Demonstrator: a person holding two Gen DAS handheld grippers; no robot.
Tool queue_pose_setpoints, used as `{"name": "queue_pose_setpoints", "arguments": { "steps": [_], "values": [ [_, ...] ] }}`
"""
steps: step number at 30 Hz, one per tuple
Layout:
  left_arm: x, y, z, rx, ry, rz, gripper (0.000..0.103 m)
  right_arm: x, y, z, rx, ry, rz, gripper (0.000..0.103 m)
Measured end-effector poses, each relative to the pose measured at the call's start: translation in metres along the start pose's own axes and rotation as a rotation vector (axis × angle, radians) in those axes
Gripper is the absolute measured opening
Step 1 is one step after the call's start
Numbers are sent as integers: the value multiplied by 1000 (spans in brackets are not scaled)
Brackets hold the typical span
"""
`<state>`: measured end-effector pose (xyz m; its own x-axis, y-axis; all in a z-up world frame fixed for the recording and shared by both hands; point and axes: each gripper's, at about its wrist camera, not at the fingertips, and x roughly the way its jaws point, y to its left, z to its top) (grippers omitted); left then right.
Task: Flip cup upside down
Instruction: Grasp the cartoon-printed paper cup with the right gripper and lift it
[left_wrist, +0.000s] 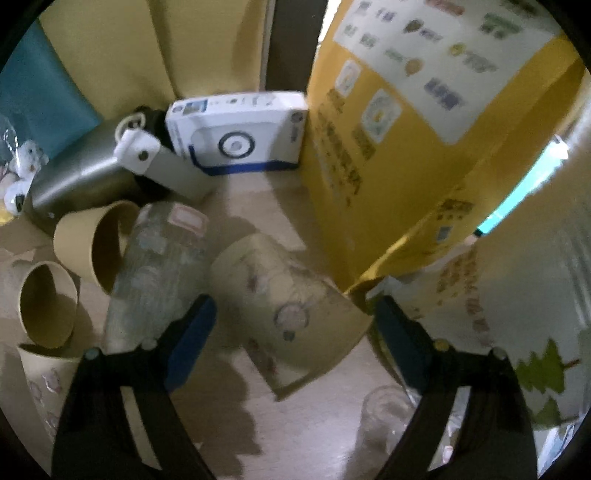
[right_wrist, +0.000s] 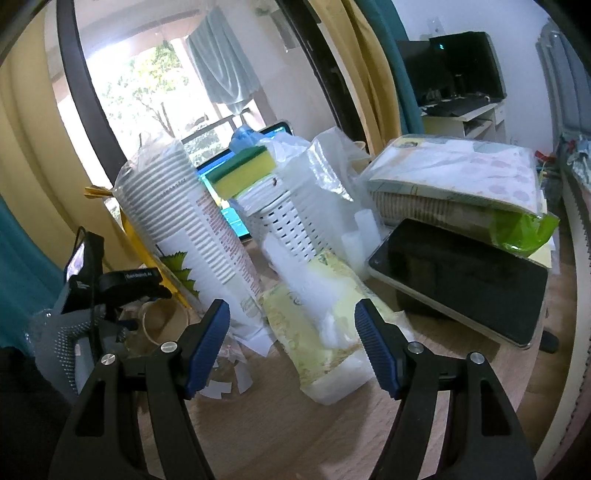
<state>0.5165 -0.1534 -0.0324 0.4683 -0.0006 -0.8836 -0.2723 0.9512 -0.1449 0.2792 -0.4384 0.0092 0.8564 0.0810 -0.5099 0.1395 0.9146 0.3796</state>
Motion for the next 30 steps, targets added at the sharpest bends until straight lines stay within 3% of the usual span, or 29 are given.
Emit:
{"name": "queue_pose_setpoints", "arguments": {
  "steps": [7,14,23,30],
  "values": [
    [20,-8,-4,35,73,11,89,-3,-4,0,-9,-8,-9,74],
    [14,-12,-7,79,49,-12,85,-2,-1,-2,-25,-10,-7,74],
    [-42,-17,-46,169,25,-82,84,-9,8,-7,-63,-20,-8,74],
    [-129,-7,-110,296,-108,-187,84,-25,20,-12,-88,3,90,74]
  ]
}}
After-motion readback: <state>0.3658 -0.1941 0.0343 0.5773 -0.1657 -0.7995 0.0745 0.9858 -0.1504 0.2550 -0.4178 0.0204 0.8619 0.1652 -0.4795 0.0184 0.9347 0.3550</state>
